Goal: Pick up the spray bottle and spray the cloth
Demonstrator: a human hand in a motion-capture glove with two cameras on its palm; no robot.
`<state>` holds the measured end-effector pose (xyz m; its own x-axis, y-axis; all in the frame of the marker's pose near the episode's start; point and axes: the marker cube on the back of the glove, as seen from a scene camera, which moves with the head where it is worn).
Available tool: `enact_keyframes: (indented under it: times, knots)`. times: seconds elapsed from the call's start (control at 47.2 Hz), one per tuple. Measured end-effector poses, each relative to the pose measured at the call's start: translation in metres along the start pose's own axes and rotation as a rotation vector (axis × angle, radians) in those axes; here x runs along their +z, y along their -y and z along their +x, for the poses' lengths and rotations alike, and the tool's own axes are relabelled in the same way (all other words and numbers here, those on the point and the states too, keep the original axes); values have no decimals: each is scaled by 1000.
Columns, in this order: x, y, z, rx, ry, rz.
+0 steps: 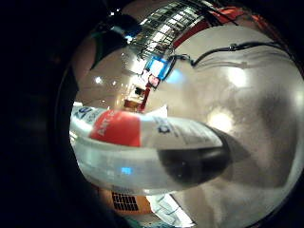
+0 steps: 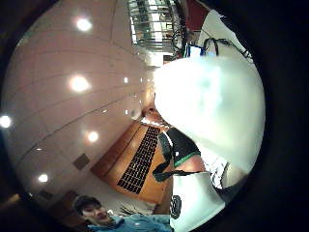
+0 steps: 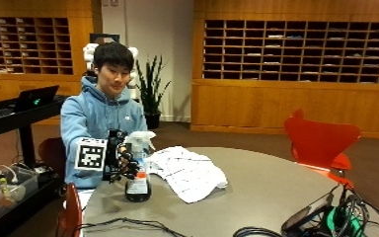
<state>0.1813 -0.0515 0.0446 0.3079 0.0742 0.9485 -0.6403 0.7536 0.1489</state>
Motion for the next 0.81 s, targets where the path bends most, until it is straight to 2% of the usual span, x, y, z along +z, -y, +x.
enact_keyframes:
  times: [0.233,0.466,0.572,0.805]
  knots:
    - [2,10,-8,101,-40,64]
    - [13,16,-9,112,-81,103]
    - [19,19,-10,70,-99,123]
    - [20,22,-17,6,-145,-12]
